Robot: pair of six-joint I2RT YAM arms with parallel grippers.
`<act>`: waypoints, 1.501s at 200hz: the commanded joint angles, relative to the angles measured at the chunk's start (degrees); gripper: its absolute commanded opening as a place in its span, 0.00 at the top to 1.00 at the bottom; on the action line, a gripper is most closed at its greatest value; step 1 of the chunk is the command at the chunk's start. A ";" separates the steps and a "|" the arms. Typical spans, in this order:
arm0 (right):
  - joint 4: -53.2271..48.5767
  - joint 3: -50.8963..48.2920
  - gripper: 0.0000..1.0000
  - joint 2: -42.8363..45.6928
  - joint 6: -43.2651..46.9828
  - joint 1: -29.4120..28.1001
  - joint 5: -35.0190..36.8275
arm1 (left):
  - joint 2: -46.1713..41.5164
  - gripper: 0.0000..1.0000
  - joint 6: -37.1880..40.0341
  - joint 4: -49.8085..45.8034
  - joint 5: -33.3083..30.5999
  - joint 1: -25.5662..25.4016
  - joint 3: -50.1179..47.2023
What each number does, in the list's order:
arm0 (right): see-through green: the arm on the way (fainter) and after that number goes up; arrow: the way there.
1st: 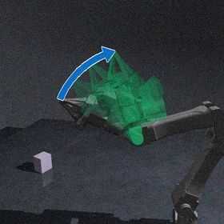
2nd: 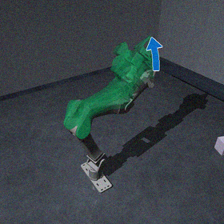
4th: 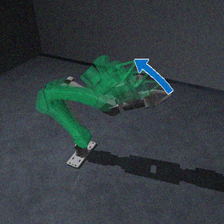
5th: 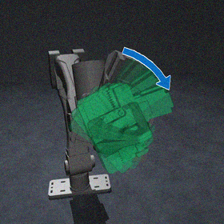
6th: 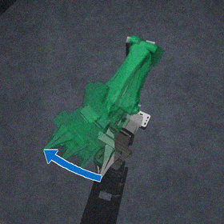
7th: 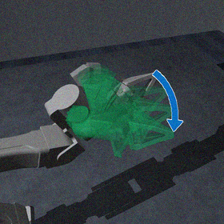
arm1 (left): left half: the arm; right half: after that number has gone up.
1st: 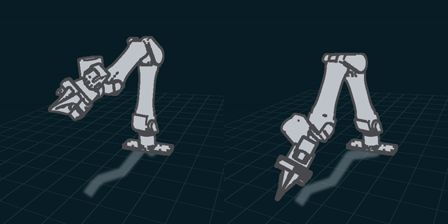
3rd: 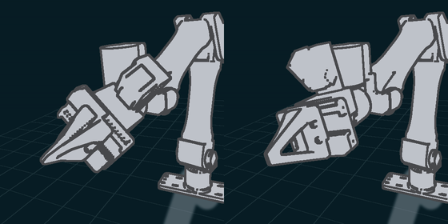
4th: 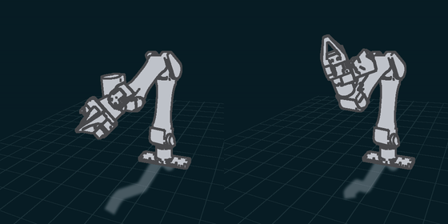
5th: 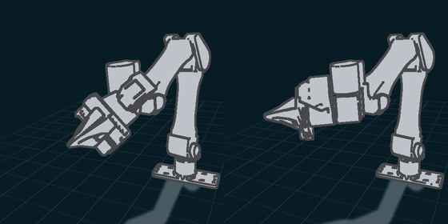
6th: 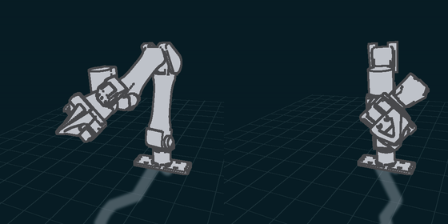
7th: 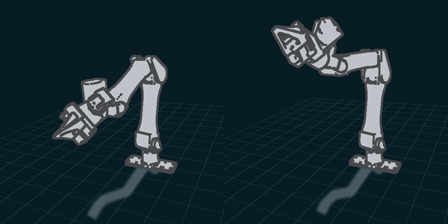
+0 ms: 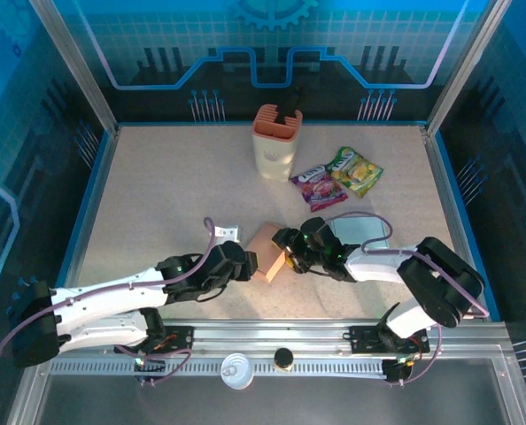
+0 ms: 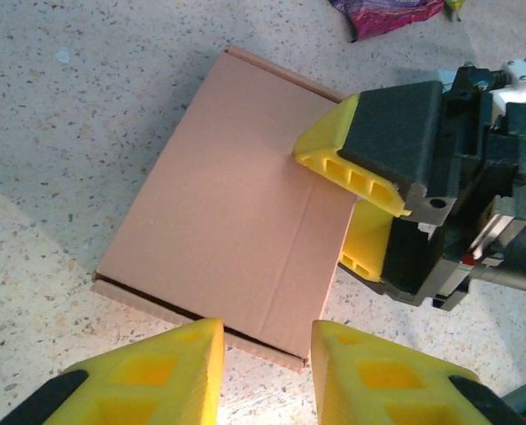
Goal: Fold the paper box
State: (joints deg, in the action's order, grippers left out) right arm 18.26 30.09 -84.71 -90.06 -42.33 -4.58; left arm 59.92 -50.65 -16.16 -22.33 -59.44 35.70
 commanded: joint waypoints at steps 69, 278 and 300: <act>-26.82 6.42 0.00 16.59 28.67 3.51 1.62 | -1.51 0.64 1.45 1.76 5.23 3.85 -1.40; 20.87 -19.99 0.00 26.17 89.85 26.31 36.97 | -11.88 0.01 37.46 29.77 -22.58 36.99 -16.50; 34.58 -20.88 0.00 17.91 92.21 27.00 33.36 | -7.71 0.01 42.70 32.52 -18.39 39.87 -15.04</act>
State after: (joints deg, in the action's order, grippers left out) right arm 31.40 10.07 -61.08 -2.00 -16.67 33.30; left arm 49.41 -18.37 6.72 -41.76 -22.46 18.92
